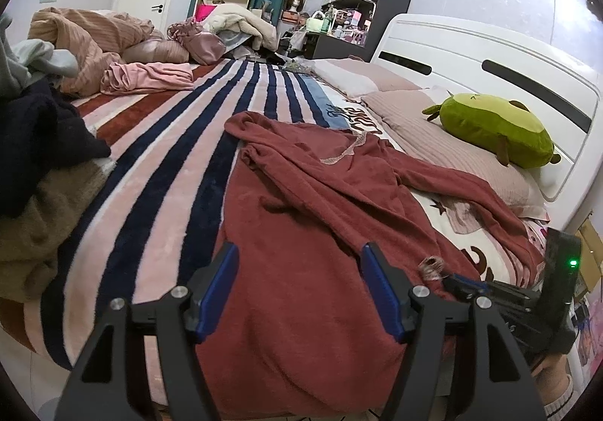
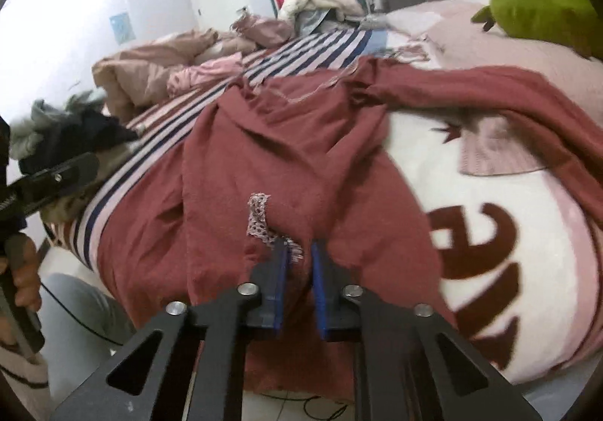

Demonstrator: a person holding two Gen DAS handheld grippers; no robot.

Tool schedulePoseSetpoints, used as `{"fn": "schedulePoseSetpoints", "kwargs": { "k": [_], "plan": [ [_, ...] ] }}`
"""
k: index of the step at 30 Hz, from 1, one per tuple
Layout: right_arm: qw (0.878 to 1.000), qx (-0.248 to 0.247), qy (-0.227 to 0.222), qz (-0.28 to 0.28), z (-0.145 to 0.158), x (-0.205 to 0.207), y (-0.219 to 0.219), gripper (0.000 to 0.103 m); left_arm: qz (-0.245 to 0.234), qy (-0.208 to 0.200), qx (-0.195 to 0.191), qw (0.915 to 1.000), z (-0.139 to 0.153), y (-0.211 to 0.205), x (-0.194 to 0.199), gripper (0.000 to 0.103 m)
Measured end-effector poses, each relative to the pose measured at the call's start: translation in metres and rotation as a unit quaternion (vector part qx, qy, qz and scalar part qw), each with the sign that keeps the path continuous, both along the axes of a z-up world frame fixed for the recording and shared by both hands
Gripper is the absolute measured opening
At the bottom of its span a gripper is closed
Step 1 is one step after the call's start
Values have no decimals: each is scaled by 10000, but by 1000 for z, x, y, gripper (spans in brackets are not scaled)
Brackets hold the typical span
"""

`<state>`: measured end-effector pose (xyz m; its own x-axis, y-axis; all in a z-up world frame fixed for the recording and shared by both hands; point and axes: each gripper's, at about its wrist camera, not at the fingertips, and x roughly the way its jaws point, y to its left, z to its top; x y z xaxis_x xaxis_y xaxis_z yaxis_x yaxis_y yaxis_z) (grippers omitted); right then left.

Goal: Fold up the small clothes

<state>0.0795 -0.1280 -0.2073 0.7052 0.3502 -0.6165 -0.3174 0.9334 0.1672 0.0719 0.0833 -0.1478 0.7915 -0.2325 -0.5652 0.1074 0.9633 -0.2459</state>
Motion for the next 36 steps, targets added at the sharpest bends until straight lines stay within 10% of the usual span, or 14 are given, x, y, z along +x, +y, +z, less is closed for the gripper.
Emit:
{"fn": "schedulePoseSetpoints", "kwargs": {
  "k": [13, 19, 22, 29, 36],
  "plan": [
    [9982, -82, 331, -499, -5, -46, -46, 5, -122, 5, 30, 9999, 2, -4, -1, 64],
    [9977, 14, -234, -636, 51, -50, -65, 13, -157, -23, 173, 9997, 8, 11, 12, 67],
    [9981, -315, -482, -213, 77, -22, -47, 58, -368, -5, 593, 9976, 8, 15, 35, 68],
    [9838, -567, -191, 1692, 93, 97, 67, 59, -703, 545, 725, 9934, -17, 32, 112, 68],
    [9662, -996, 572, 2306, 44, 204, 155, 58, -845, 1038, 638, 9889, -49, 40, 183, 56]
  ]
}}
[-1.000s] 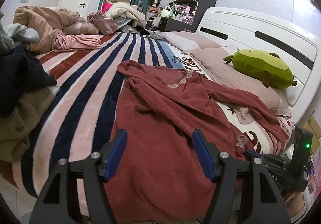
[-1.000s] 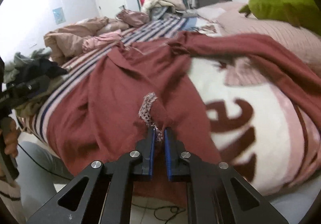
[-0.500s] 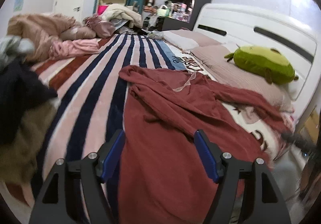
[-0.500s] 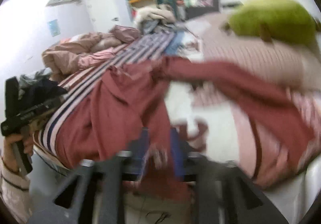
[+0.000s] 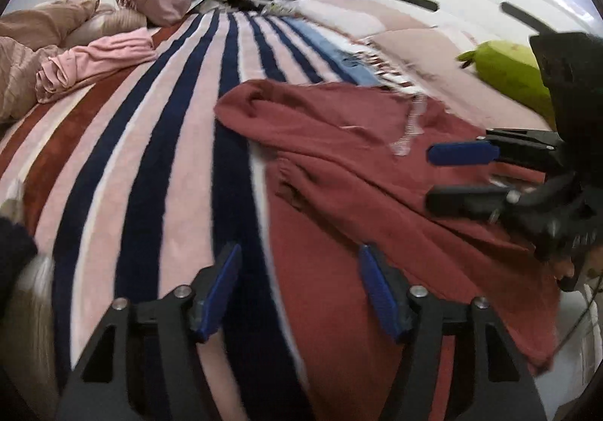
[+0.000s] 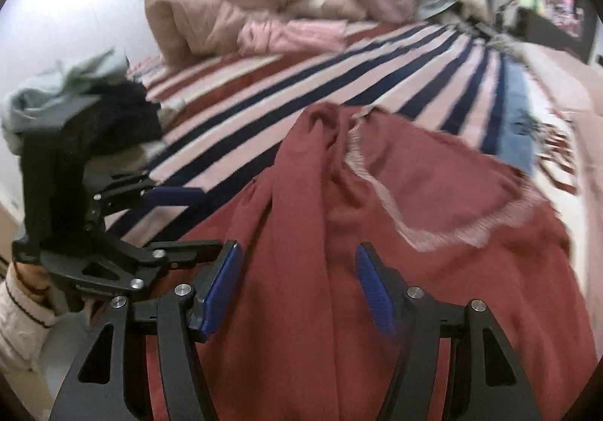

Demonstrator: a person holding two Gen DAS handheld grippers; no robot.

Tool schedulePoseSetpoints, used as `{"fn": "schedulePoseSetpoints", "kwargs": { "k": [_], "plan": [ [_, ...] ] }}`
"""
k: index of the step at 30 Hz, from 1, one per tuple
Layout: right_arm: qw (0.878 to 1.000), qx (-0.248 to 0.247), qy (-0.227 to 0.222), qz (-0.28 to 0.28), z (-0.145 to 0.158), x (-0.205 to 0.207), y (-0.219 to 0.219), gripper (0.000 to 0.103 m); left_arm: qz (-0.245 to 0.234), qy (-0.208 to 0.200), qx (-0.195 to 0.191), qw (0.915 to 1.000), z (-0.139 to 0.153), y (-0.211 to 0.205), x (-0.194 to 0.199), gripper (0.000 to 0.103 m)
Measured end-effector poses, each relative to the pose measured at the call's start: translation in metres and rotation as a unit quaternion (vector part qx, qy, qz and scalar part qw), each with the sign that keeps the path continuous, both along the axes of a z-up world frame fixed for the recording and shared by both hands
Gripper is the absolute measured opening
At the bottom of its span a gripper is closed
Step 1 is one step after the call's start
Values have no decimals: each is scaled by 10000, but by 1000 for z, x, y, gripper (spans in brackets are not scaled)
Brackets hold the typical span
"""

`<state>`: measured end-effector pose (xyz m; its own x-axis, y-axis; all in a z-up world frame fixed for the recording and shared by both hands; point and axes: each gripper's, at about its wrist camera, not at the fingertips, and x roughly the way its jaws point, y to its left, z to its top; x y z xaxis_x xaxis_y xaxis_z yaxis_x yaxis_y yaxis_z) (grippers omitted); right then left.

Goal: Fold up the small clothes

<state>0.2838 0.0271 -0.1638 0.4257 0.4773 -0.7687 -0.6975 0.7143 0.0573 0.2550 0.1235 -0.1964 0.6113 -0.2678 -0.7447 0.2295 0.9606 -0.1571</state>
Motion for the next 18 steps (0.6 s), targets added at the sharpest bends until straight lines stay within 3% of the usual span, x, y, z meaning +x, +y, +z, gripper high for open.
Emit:
{"fn": "schedulePoseSetpoints", "kwargs": {
  "k": [4, 6, 7, 8, 9, 14, 18],
  "plan": [
    [9996, -280, 63, -21, -21, 28, 26, 56, -59, 144, -97, 9998, -9, 2, 28, 49],
    [9995, -289, 58, -123, -26, 40, 35, 29, -62, 103, -157, 9998, -7, 0, 37, 31],
    [9993, -307, 44, -217, -27, 43, 35, 23, -82, 102, -246, 9996, -6, 0, 42, 26],
    [9989, -278, 24, -377, -26, 49, 34, 18, -86, 141, -288, 9994, -8, -1, 47, 9],
    [9983, -212, -26, -546, -23, 54, 30, 15, -62, 207, -231, 9995, -9, -4, 50, 4],
    [9914, -340, -153, -1253, -20, 85, -1, 14, 134, 116, 117, 9998, -5, -6, 52, 3],
    [9871, -432, -106, -1539, -26, 101, -23, 14, 357, 156, 55, 9992, -7, 12, 49, 3]
  ]
}}
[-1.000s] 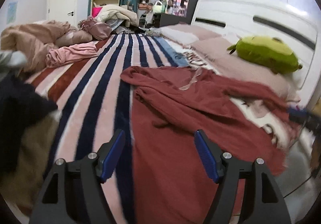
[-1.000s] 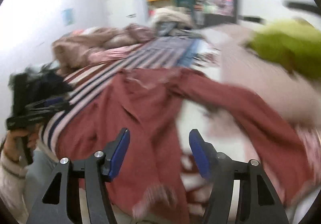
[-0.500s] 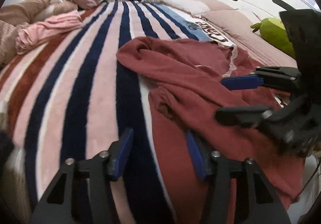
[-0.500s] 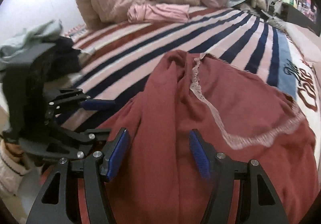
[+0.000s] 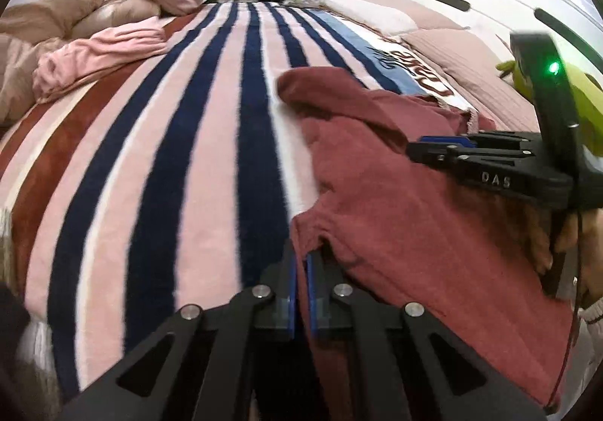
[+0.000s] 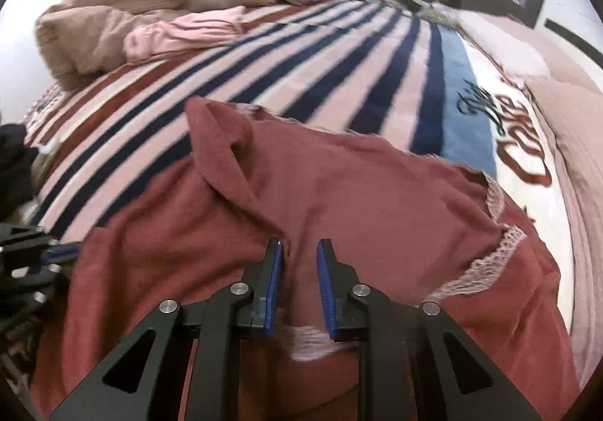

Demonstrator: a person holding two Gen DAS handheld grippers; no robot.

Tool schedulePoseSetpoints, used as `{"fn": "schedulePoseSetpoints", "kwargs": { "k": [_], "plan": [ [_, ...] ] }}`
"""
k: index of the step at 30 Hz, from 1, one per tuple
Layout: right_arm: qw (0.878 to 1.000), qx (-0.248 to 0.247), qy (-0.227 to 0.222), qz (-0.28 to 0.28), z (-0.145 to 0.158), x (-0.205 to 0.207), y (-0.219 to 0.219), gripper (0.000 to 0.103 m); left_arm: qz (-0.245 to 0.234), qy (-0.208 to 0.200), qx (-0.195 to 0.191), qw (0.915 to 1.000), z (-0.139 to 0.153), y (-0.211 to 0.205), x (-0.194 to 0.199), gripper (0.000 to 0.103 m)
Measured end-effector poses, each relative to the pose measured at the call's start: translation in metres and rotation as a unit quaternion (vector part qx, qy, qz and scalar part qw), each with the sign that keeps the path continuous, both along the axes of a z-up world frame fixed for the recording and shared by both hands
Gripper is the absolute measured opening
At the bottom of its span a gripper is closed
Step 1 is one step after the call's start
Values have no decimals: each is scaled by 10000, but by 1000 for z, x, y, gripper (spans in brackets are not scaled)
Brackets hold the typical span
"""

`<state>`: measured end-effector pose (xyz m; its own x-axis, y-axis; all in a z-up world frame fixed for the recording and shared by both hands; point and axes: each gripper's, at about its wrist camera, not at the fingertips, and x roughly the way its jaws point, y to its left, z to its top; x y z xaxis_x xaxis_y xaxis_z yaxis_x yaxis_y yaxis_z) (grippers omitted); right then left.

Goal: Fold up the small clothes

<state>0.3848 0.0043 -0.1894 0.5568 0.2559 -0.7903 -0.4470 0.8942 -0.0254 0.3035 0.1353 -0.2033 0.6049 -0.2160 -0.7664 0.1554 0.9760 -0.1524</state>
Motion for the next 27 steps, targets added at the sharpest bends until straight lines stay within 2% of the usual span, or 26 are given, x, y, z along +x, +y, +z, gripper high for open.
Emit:
{"fn": "schedulePoseSetpoints", "kwargs": {
  "k": [4, 7, 11, 13, 14, 15, 17, 19, 20, 21, 23, 24, 27],
  "plan": [
    [9999, 152, 63, 6, 4, -1, -8, 14, 212, -9, 26, 9998, 2, 11, -6, 3],
    [9999, 157, 40, 46, 11, -9, -11, 14, 356, -25, 210, 9991, 0, 16, -15, 3],
    [9986, 527, 21, 83, 32, -34, -40, 14, 497, -59, 291, 9983, 1, 25, -23, 3],
    [9975, 703, -85, -13, 46, -63, -70, 21, 451, -124, 256, 9986, 4, 28, -30, 6],
    [9967, 804, -111, -89, 50, -76, -84, 32, 436, -191, 275, 9985, 8, 27, -33, 6],
    [9951, 962, -125, -189, 55, -92, -103, 42, 425, -306, 263, 9983, 14, 27, -39, 18],
    [9911, 1250, -169, -417, 60, -129, -144, 45, 451, -562, 148, 9973, 30, 28, -51, 37],
    [9878, 1329, -293, -753, 62, -165, -183, 47, 426, -824, 42, 9957, 47, 23, -65, 45],
    [9850, 1324, -403, -1033, 61, -187, -208, 52, 379, -943, 49, 9948, 55, 18, -73, 51],
    [9829, 1298, -471, -1217, 60, -198, -224, 58, 335, -1062, 82, 9938, 62, 11, -80, 58],
    [9756, 1218, -620, -1718, 56, -228, -260, 60, 270, -1308, 128, 9910, 76, -3, -98, 71],
    [9713, 1211, -652, -1941, 54, -241, -276, 60, 232, -1378, 111, 9901, 81, -10, -105, 77],
    [9590, 1429, -600, -2374, 42, -273, -315, 60, 73, -1460, -19, 9892, 95, -34, -125, 77]
  ]
}}
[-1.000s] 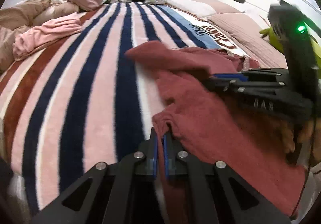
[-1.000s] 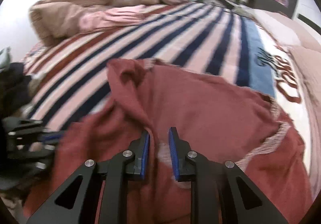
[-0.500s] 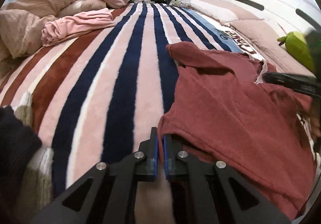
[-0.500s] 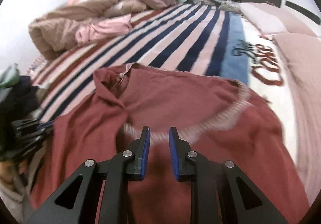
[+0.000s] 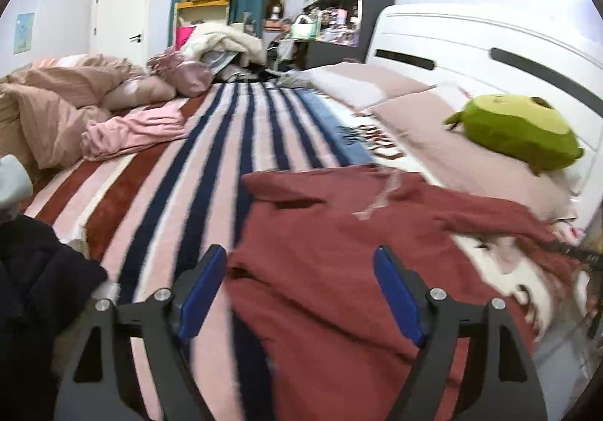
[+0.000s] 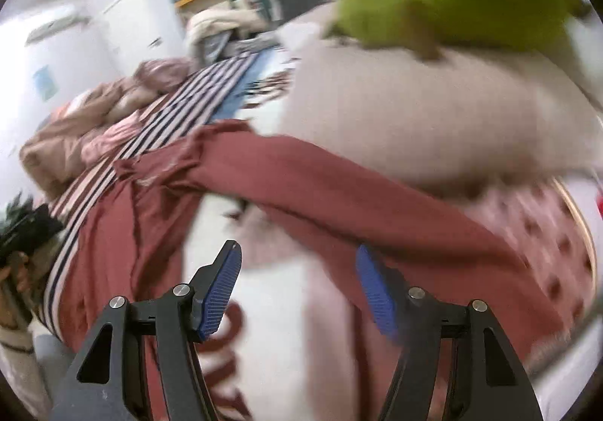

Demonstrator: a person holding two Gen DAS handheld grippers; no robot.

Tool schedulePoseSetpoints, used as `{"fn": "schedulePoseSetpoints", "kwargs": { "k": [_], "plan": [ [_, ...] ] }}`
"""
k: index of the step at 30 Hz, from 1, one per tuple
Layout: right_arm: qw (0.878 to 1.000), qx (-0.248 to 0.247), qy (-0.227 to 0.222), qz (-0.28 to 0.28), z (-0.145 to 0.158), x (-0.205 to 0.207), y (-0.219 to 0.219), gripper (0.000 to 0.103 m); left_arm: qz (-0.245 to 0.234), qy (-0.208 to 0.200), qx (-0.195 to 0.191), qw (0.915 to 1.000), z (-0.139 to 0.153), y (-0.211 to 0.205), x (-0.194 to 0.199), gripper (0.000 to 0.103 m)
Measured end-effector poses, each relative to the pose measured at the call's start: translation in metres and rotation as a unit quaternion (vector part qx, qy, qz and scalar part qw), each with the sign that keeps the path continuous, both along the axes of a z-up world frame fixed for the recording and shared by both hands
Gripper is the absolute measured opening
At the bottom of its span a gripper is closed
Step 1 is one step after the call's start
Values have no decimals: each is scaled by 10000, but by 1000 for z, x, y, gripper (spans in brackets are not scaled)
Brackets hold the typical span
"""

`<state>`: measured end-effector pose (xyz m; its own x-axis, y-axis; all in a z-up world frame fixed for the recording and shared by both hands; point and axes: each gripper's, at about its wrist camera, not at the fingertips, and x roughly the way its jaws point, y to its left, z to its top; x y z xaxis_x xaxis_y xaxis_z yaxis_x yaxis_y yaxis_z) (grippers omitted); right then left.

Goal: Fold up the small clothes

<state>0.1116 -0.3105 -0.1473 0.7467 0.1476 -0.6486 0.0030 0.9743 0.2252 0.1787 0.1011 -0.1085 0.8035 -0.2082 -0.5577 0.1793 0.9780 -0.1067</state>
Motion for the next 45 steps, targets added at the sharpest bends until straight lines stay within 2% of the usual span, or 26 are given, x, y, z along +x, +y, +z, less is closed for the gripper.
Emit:
{"fn": "schedulePoseSetpoints", "kwargs": {
  "k": [4, 7, 9, 12, 15, 20, 22, 23, 24, 25, 26, 27, 32, 36, 40, 45],
  "plan": [
    [9955, 939, 103, 10, -23, -28, -27, 60, 166, -197, -29, 9997, 10, -23, -23, 77],
    [9921, 1231, 104, -200, -40, -34, -39, 62, 104, -386, -232, 9989, 14, -34, -38, 79],
    [9881, 1529, -45, -185, -48, -34, -45, 67, 161, -369, -300, 9987, 15, -40, -45, 95],
    [9803, 1927, -355, -226, -53, -28, -52, 75, 418, -447, -120, 9981, 16, -50, -57, 101],
    [9710, 2210, -707, -572, -56, -18, -62, 77, 300, -469, -99, 9984, 17, -58, -67, 102],
    [9583, 2201, -1145, -1417, -49, -3, -63, 79, 314, -521, 103, 9981, 20, -67, -78, 102],
    [9611, 1794, -1357, -1603, -44, 4, -65, 71, 311, -517, 37, 9982, 22, -65, -81, 102],
    [9619, 1538, -1372, -1798, -43, 9, -69, 54, 272, -509, -12, 9983, 22, -63, -83, 102],
    [9601, 1517, -1355, -1917, -44, 12, -75, 36, 221, -509, -74, 9984, 23, -61, -86, 102],
    [9575, 1628, -1367, -1950, -45, 12, -81, 26, 175, -523, -142, 9984, 25, -58, -88, 102],
    [9548, 1792, -1390, -1923, -45, 13, -87, 9, 158, -531, -196, 9983, 25, -55, -90, 102],
    [9552, 1795, -1386, -1902, -43, 15, -88, 6, 185, -534, -257, 9981, 25, -51, -91, 102],
    [9617, 1307, -1823, -1573, -23, 3, -73, 3, 323, -534, -371, 9974, 21, -43, -90, 102],
    [9638, 892, -2299, -1017, 13, -8, -40, 3, 255, -574, -492, 9968, 20, -39, -92, 102],
    [9610, 490, -2720, -118, 59, -13, 14, 3, 358, -650, -521, 9959, 21, -30, -97, 102],
    [9480, 220, -2964, 1140, 99, -21, 97, 3, 537, -747, -536, 9943, 18, -8, -110, 102]
  ]
}}
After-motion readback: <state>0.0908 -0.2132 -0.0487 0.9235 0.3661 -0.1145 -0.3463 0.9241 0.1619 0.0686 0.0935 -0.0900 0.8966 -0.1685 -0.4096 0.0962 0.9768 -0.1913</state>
